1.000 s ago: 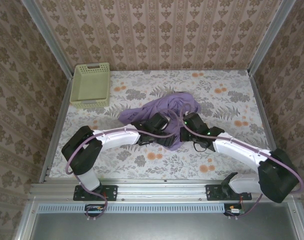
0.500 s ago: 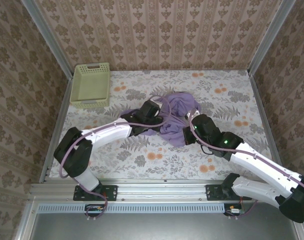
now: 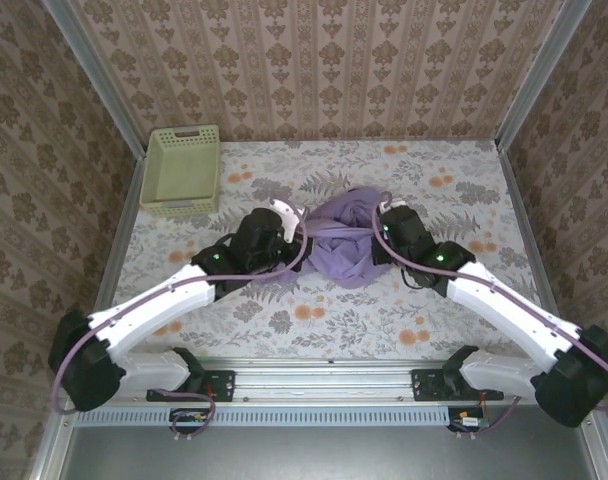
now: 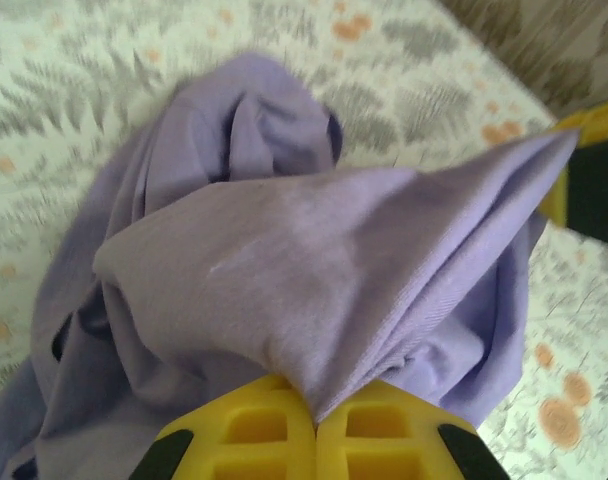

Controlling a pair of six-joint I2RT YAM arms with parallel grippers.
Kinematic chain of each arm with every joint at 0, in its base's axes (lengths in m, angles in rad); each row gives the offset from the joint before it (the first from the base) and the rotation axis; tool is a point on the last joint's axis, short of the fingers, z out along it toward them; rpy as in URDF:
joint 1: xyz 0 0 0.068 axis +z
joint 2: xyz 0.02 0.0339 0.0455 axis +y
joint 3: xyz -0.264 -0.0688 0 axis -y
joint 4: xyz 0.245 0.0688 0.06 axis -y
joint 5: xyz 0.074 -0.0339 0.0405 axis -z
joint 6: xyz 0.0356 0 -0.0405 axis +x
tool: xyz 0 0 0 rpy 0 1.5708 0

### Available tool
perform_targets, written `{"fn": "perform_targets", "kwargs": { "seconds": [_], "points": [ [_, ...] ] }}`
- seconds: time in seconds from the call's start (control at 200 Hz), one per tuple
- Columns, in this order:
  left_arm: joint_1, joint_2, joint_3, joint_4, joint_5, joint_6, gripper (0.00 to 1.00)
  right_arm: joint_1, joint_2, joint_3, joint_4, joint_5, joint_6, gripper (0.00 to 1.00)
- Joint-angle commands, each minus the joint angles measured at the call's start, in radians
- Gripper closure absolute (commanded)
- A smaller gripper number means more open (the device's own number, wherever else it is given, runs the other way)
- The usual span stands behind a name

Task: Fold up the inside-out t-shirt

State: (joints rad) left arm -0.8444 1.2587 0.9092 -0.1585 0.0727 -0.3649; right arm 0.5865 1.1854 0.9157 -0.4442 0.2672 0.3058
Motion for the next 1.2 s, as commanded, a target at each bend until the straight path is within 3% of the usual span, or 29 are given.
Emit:
{"fn": "perform_targets", "kwargs": {
  "seconds": [0.0,0.095,0.165,0.24,0.33,0.385,0.455,0.57,0.655,0.735,0.815,0.92,1.01,1.195],
  "points": [
    [0.047,0.120,-0.036,0.007,0.082,-0.012,1.00,-0.010,0.128,0.033,0.023,-0.088,0.005,1.00],
    [0.062,0.220,-0.019,-0.025,0.075,-0.023,0.94,-0.017,0.247,0.069,-0.005,-0.041,0.024,0.98],
    [0.063,0.257,-0.013,-0.027,0.080,-0.031,0.93,-0.018,0.290,0.090,-0.034,0.008,0.032,0.76],
    [0.065,0.260,-0.037,0.016,0.102,-0.051,0.90,0.001,0.273,0.080,-0.025,0.000,0.020,0.61],
    [0.080,0.265,-0.063,0.068,0.133,-0.082,0.84,0.060,0.214,0.058,-0.015,0.003,0.004,0.47],
    [0.090,0.257,-0.080,0.081,0.096,-0.112,0.84,0.091,0.160,0.042,-0.021,0.013,0.009,0.43],
    [0.124,0.237,-0.119,0.113,0.068,-0.154,0.82,0.102,0.128,0.024,-0.031,-0.002,0.041,0.41],
    [0.156,0.213,-0.134,0.098,0.059,-0.174,0.61,0.115,0.093,-0.024,0.006,-0.105,0.088,0.41],
    [0.097,0.173,-0.103,0.010,-0.037,-0.129,0.50,0.125,0.085,-0.058,0.031,-0.100,0.117,0.41],
    [0.015,0.115,-0.076,-0.082,-0.191,-0.107,0.46,0.124,0.099,-0.070,0.038,-0.064,0.124,0.41],
    [-0.049,0.056,-0.059,-0.148,-0.266,-0.135,0.47,0.123,0.120,-0.063,0.044,-0.063,0.122,0.41],
    [-0.094,0.013,-0.062,-0.141,-0.216,-0.196,0.52,0.124,0.125,-0.063,0.063,-0.071,0.130,0.41],
    [-0.098,0.058,-0.040,-0.130,-0.163,-0.248,0.58,0.124,0.113,-0.074,0.070,-0.059,0.138,0.41],
    [-0.093,0.178,0.018,-0.075,-0.136,-0.268,0.58,0.124,0.060,-0.110,0.062,-0.038,0.139,0.39]
  ]
}}
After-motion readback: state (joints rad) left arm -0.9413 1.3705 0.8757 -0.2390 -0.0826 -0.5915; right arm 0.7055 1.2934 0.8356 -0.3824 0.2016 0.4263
